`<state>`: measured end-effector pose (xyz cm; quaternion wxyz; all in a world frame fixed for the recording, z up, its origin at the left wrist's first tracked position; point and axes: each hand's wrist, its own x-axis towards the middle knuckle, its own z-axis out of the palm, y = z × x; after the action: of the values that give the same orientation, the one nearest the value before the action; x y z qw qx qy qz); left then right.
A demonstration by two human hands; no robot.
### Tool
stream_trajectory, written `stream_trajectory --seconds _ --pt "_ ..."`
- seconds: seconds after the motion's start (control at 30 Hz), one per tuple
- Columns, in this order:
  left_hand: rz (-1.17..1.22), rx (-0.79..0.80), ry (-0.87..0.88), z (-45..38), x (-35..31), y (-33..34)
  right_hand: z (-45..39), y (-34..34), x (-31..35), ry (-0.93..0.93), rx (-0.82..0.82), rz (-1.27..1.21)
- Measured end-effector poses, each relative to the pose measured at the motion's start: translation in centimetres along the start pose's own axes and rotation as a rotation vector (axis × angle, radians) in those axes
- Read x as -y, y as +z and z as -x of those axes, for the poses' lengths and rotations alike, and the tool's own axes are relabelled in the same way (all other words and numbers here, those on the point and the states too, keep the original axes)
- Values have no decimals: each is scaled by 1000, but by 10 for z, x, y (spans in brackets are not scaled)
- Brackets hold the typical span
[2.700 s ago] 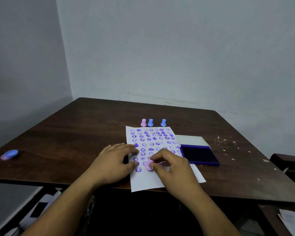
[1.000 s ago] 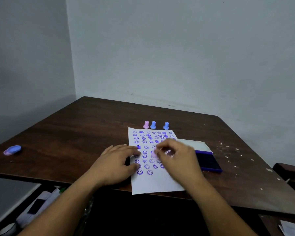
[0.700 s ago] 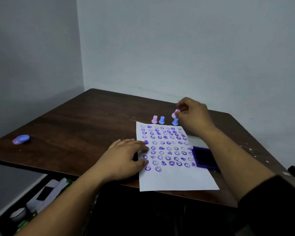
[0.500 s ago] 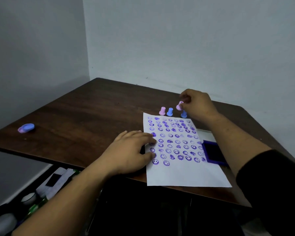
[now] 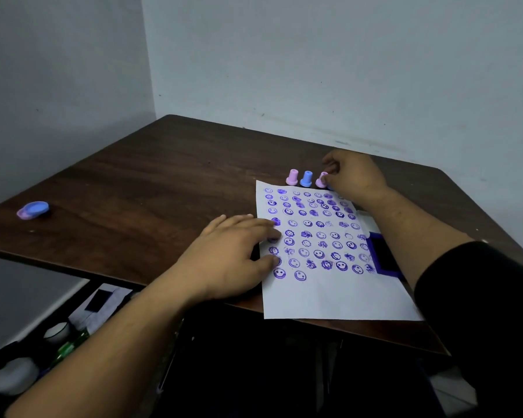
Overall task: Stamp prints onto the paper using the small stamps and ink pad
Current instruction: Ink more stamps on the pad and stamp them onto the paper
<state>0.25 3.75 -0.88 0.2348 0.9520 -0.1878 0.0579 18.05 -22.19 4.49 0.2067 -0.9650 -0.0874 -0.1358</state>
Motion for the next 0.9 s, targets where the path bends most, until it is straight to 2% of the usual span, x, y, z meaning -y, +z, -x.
stream_trajectory --seconds 0.2,0.4,0.67,0.9 --pt "5 -3 -7 0 0 0 1 -1 1 2 13 18" --pt "-6 7 -4 -1 -1 -1 16 -22 2 4 -72 -46" --pt "8 27 -14 -2 3 0 100 -41 -19 55 -123 -57" --pt "-1 33 -16 -5 3 1 176 -35 -23 54 -108 143"
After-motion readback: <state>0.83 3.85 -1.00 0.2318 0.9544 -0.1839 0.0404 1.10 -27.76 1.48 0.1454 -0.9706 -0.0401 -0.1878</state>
